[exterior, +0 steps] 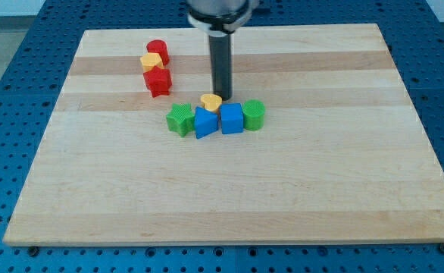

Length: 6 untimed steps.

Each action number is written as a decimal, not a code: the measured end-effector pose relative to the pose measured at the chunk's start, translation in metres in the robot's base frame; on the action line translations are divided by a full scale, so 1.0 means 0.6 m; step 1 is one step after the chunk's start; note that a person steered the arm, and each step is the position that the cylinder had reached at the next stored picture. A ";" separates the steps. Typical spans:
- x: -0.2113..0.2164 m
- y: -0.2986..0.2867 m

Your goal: Move the green star into the blue triangle

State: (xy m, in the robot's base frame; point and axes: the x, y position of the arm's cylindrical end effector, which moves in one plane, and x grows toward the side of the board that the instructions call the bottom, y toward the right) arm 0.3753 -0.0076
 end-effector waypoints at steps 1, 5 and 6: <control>-0.004 -0.033; 0.057 -0.116; 0.057 -0.052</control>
